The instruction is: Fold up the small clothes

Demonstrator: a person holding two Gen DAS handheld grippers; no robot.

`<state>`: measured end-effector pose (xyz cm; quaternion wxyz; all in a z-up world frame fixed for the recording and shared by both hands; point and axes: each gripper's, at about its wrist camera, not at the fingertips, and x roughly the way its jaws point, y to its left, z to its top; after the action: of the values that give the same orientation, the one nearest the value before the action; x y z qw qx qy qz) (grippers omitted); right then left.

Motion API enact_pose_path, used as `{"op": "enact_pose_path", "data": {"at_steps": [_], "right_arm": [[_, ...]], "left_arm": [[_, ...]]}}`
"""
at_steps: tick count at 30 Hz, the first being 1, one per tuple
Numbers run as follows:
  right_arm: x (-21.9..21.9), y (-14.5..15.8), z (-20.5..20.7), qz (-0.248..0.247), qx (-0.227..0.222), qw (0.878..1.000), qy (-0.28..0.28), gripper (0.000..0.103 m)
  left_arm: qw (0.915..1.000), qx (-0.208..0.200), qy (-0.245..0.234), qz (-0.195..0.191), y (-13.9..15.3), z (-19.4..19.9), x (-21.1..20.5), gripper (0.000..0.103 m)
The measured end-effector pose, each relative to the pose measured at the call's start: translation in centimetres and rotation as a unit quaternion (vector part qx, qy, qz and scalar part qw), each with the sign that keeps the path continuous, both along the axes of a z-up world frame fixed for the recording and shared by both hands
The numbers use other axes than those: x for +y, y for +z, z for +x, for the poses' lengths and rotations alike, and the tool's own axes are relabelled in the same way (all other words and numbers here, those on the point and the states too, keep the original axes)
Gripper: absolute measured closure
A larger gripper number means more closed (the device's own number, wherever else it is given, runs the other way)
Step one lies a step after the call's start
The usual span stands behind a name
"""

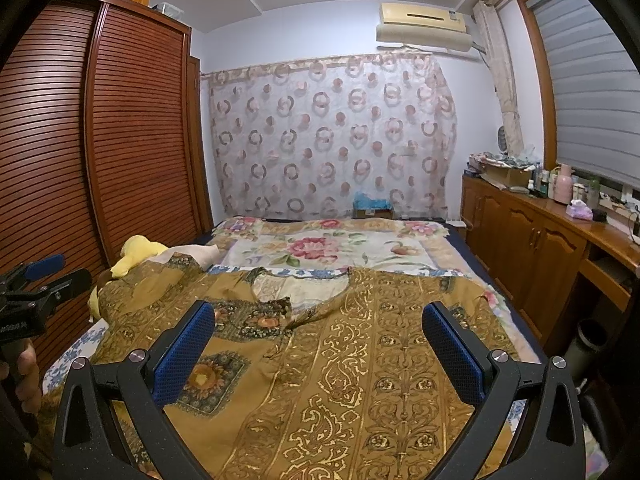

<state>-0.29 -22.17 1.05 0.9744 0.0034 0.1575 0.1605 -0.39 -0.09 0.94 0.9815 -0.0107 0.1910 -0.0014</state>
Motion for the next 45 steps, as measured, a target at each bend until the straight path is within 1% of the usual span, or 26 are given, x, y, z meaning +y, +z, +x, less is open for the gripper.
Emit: {"op": "enact_pose_path", "data": {"at_steps": [6,7,8,10,11,12,14,15,16,18,19,20,27,31,33,36,38,39,40,41,42,44,45], "right_arm": [[0.2,-0.4,0.6,0.003,0.033,0.999,0.015,0.000],[0.1,-0.3,0.7,0.008,0.061,0.998,0.017,0.000],[0.1,-0.3,0.9,0.008,0.073,0.997,0.020,0.000],[0.4,-0.2,1.0,0.013,0.081,0.996,0.029,0.000],[0.5,-0.3,1.1,0.001,0.071,0.997,0.029,0.000],[0.6,-0.2,1.2,0.001,0.074,0.997,0.034,0.000],[0.9,-0.5,1.3,-0.010,0.059,0.997,0.040,0.000],[1.0,-0.5,1.5,-0.014,0.064,0.997,0.044,0.000],[1.2,-0.7,1.6,-0.027,0.059,0.997,0.044,0.000],[1.3,-0.8,2.2,-0.041,0.075,0.995,0.052,0.000],[1.4,-0.9,2.4,-0.046,0.076,0.995,0.055,0.000],[1.5,-0.8,2.4,-0.029,0.076,0.995,0.062,0.000],[2.4,-1.0,4.5,-0.055,0.093,0.990,0.092,0.000],[2.9,-1.0,5.5,-0.047,0.107,0.987,0.113,0.000],[3.2,-0.9,6.3,-0.051,0.114,0.985,0.121,0.000],[3.5,-0.7,7.0,-0.053,0.118,0.983,0.129,0.000],[4.0,-0.5,7.6,-0.056,0.117,0.982,0.136,0.000],[4.3,-0.4,7.9,-0.061,0.116,0.981,0.143,0.000],[5.0,-0.5,8.4,-0.070,0.109,0.981,0.146,0.000],[5.5,-0.7,8.7,-0.077,0.106,0.980,0.151,0.000],[5.8,-0.5,8.9,-0.084,0.107,0.978,0.157,0.000],[6.4,-0.4,9.1,-0.087,0.108,0.976,0.169,0.000],[6.6,-0.4,9.1,-0.088,0.110,0.974,0.176,0.000]], "left_arm": [[0.9999,0.013,0.007,0.002,-0.9,0.3,1.0,0.000],[0.9998,0.016,0.011,0.002,-1.1,0.4,1.5,0.000],[0.9997,0.019,0.013,0.002,-1.2,0.4,1.9,0.000],[0.9995,0.025,0.019,0.001,-1.7,0.8,2.9,0.000],[0.9994,0.028,0.021,0.002,-1.9,0.9,3.4,0.000],[0.9992,0.032,0.025,0.003,-2.1,1.0,4.1,0.000],[0.9987,0.040,0.030,0.001,-2.6,1.1,5.2,0.000],[0.9985,0.045,0.031,0.000,-2.8,1.2,5.7,0.000],[0.9982,0.051,0.030,0.001,-3.2,1.4,6.3,0.000],[0.9976,0.061,0.032,0.004,-3.8,1.6,7.2,0.000],[0.9972,0.067,0.032,0.004,-4.1,1.8,7.7,0.000],[0.9967,0.074,0.035,0.004,-4.6,2.0,8.3,0.000],[0.9932,0.108,0.042,-0.004,-7.0,3.0,12.0,0.000],[0.9919,0.119,0.042,-0.013,-7.9,3.5,14.3,0.000],[0.9907,0.128,0.041,-0.021,-8.3,4.0,15.3,0.003],[0.9888,0.140,0.034,-0.037,-8.9,4.8,16.8,0.010],[0.9867,0.152,0.033,-0.049,-9.4,5.6,17.8,0.016],[0.9855,0.158,0.033,-0.053,-9.7,6.1,18.3,0.018],[0.9841,0.164,0.035,-0.058,-10.0,6.5,18.8,0.024],[0.9824,0.171,0.037,-0.064,-10.4,7.0,19.4,0.027],[0.9811,0.177,0.039,-0.069,-10.7,7.5,20.0,0.028],[0.9795,0.183,0.040,-0.075,-11.2,8.1,20.7,0.033],[0.9782,0.188,0.043,-0.076,-11.4,8.5,21.0,0.033]]}}
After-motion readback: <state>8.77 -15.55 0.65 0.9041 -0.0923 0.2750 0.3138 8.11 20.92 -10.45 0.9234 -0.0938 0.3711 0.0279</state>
